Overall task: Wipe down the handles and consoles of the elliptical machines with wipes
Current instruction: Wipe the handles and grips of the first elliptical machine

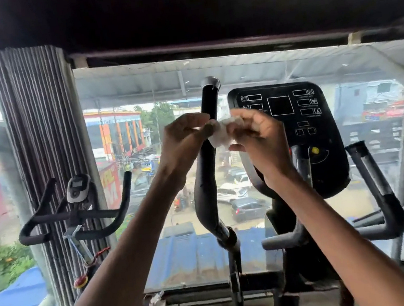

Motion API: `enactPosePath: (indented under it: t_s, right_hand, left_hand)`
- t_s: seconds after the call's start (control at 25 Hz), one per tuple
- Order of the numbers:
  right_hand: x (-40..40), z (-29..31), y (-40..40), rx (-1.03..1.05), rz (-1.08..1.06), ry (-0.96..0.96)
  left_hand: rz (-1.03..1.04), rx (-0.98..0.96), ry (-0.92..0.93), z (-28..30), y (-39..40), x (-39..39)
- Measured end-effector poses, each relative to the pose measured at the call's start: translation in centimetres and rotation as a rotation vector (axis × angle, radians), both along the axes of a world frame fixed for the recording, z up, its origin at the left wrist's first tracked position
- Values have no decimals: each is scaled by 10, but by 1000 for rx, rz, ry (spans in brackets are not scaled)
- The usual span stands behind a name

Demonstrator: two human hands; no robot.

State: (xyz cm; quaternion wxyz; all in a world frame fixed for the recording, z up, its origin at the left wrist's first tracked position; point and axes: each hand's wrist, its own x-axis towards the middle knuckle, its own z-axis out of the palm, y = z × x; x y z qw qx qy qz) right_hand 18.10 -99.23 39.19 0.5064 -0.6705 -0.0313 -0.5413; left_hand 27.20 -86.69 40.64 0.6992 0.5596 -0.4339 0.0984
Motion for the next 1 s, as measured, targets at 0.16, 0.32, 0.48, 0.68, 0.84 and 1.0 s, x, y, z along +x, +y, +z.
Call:
enactPosePath:
  t_s: [0.16, 0.32, 0.48, 0.68, 0.84, 1.0]
  right_hand:
    - [8, 21, 5, -21, -41, 6]
    - [30, 26, 10, 54, -179, 48]
    - [66, 14, 31, 26, -543, 274]
    - [81, -8, 57, 21, -518, 453]
    - [76, -8, 61, 46, -541, 460]
    - [76, -12, 65, 66, -499, 390]
  left_hand:
    - [-249, 71, -2, 1, 4, 13]
    - [-196, -125, 167, 5, -6, 33]
    - [38, -221, 247, 11, -28, 96]
    - [6, -151, 333, 10, -72, 131]
    - [-102, -59, 356, 33, -90, 134]
    - [-246, -50, 348, 60, -89, 111]
